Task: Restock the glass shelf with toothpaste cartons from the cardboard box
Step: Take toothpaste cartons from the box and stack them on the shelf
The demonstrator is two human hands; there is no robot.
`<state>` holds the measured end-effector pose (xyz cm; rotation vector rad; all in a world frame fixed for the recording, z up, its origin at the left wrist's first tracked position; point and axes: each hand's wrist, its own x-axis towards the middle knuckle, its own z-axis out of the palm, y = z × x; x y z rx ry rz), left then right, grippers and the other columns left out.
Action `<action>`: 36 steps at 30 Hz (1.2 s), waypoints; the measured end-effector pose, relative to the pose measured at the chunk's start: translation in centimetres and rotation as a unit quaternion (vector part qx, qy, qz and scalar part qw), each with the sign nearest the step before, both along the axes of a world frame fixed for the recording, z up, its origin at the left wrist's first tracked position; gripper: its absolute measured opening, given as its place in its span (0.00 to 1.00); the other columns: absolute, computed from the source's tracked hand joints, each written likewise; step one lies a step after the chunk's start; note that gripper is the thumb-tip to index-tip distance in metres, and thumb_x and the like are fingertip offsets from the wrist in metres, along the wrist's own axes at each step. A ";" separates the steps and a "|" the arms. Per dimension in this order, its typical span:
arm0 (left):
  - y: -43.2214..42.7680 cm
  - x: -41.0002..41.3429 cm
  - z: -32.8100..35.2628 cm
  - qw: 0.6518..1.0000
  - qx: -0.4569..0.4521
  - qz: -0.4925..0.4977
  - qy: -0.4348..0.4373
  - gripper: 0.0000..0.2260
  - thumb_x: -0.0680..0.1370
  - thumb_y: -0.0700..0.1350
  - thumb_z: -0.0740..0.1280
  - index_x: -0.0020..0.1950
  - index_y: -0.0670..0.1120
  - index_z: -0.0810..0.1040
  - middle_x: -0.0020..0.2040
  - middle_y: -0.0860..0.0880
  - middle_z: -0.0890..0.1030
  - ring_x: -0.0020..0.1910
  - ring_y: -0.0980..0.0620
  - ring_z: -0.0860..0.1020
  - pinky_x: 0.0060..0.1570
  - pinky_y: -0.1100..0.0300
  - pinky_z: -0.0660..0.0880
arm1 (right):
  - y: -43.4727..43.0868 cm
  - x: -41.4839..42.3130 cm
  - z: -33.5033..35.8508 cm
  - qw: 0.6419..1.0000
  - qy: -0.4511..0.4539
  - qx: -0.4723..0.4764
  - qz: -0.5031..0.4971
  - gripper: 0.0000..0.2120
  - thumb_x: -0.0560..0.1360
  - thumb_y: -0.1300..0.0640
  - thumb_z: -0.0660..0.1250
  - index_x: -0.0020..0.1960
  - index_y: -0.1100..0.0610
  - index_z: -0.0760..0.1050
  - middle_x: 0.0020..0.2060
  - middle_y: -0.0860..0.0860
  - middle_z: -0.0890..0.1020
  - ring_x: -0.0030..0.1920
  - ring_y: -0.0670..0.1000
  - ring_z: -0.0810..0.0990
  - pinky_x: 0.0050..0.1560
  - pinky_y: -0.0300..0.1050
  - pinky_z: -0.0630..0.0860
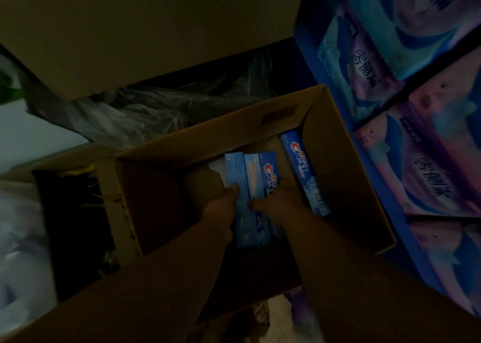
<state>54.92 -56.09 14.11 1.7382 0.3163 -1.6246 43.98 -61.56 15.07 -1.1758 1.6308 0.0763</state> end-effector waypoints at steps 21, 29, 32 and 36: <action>1.1 0.9 -0.2 0.965 0.021 -0.130 -0.227 0.21 0.80 0.41 0.60 0.73 0.43 0.65 0.72 0.39 0.65 0.70 0.39 0.66 0.68 0.49 0.67 | 0.5 1.7 -2.8 0.995 -0.001 0.092 -0.035 0.23 0.73 0.59 0.71 0.66 0.63 0.71 0.60 0.60 0.78 0.58 0.59 0.78 0.59 0.50 0.77; 1.4 2.5 0.5 0.995 -0.009 -0.044 -0.090 0.19 0.76 0.47 0.70 0.63 0.39 0.75 0.61 0.40 0.77 0.60 0.40 0.76 0.52 0.50 0.72 | 1.7 0.7 -2.8 0.986 -0.108 0.077 -0.101 0.20 0.78 0.53 0.67 0.66 0.60 0.72 0.61 0.57 0.78 0.57 0.57 0.78 0.63 0.56 0.74; 1.2 2.4 1.0 0.996 -0.025 -0.029 -0.079 0.21 0.74 0.52 0.71 0.63 0.45 0.73 0.56 0.44 0.79 0.53 0.41 0.78 0.51 0.46 0.76 | 2.1 1.1 -1.9 0.984 -0.125 0.047 -0.120 0.18 0.79 0.51 0.64 0.66 0.58 0.72 0.58 0.54 0.79 0.56 0.57 0.78 0.63 0.56 0.74; 1.3 1.8 3.8 0.977 -0.108 -0.075 -0.166 0.12 0.78 0.52 0.65 0.61 0.53 0.71 0.50 0.50 0.77 0.45 0.50 0.77 0.41 0.54 0.75 | 1.9 1.2 1.4 0.986 -0.112 0.028 -0.121 0.20 0.79 0.47 0.61 0.66 0.58 0.71 0.58 0.58 0.79 0.56 0.59 0.78 0.62 0.58 0.74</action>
